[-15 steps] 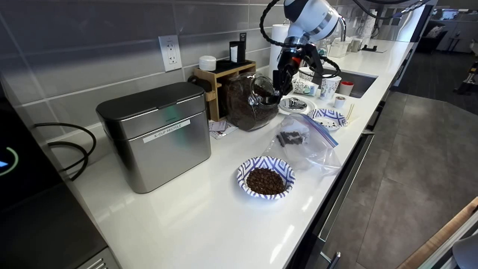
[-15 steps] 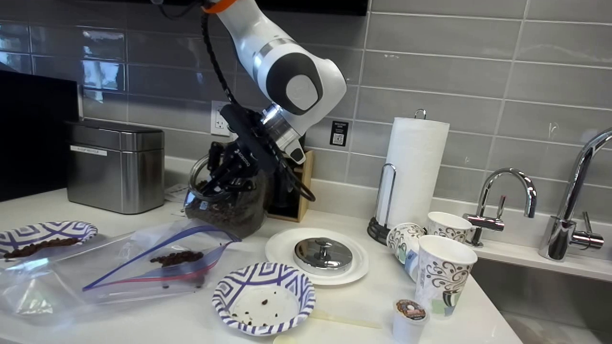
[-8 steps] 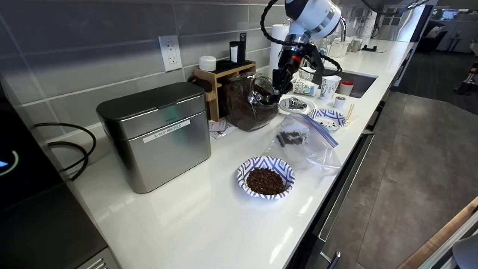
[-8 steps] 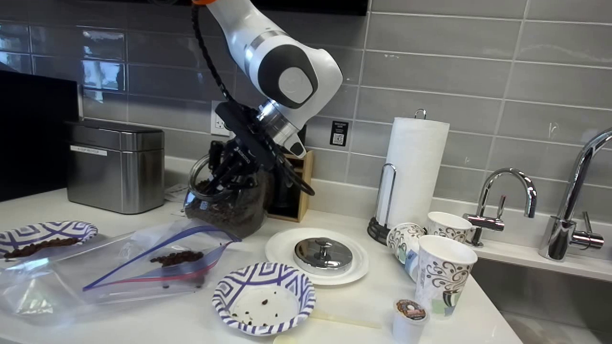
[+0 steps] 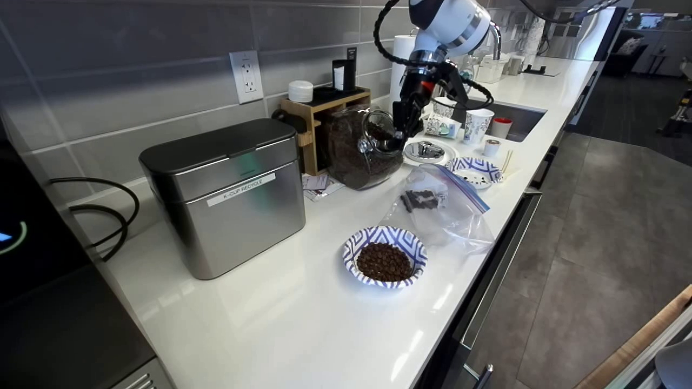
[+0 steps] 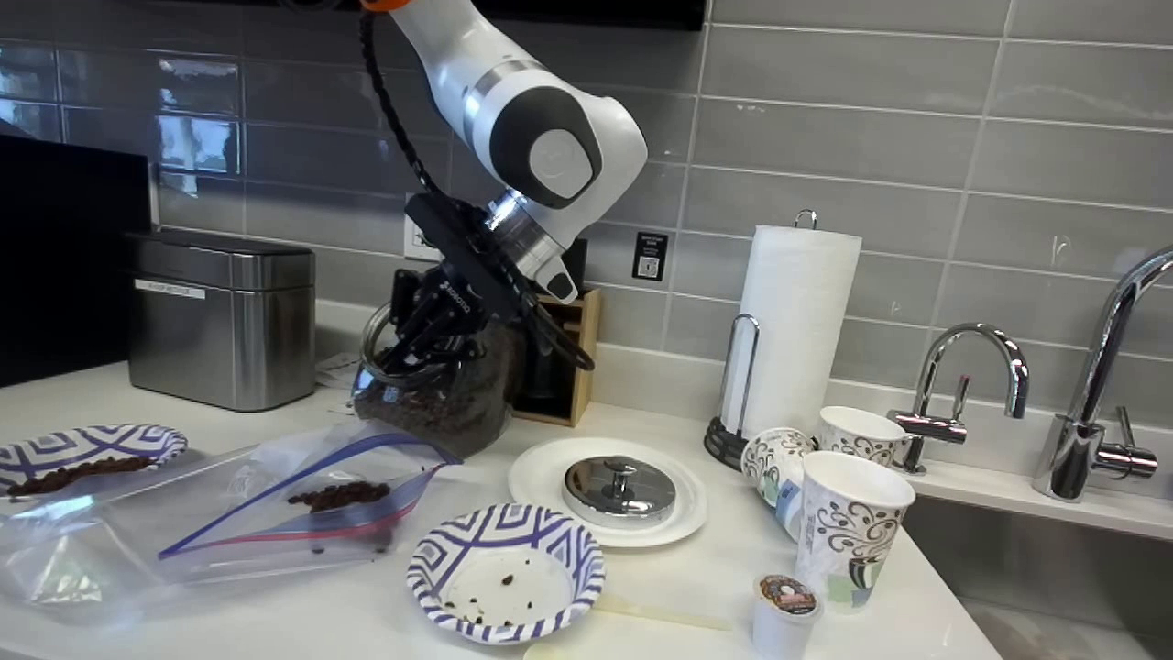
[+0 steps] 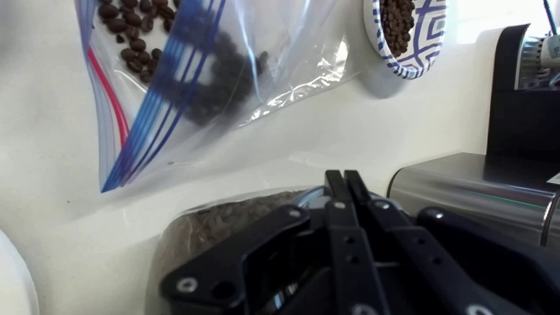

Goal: Put some of the contents in the jar on the plate

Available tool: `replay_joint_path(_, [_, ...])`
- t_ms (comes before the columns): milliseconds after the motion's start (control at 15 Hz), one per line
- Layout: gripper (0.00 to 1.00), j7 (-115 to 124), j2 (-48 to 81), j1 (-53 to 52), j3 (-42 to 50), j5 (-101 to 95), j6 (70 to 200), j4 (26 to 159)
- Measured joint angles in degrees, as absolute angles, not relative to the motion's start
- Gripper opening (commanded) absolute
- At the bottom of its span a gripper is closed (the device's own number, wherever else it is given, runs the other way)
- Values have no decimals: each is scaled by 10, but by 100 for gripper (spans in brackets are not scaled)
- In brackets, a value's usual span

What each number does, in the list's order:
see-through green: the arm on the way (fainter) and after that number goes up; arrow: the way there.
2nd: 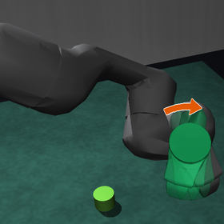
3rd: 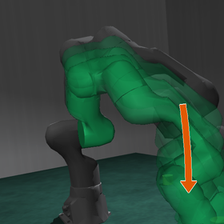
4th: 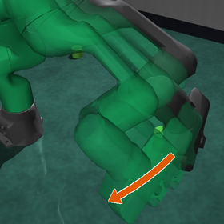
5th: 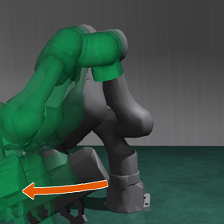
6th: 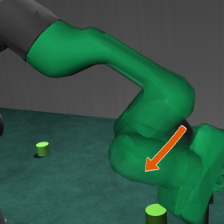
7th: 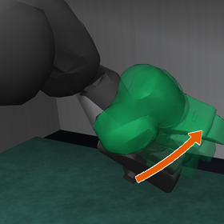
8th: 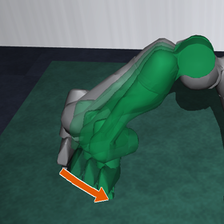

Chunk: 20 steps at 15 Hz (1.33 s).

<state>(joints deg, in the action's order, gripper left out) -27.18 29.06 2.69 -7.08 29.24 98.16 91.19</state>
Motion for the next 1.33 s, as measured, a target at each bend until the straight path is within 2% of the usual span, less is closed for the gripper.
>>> replay_joint_path(1333, [1,-248,337,42,-78,331,908,859])
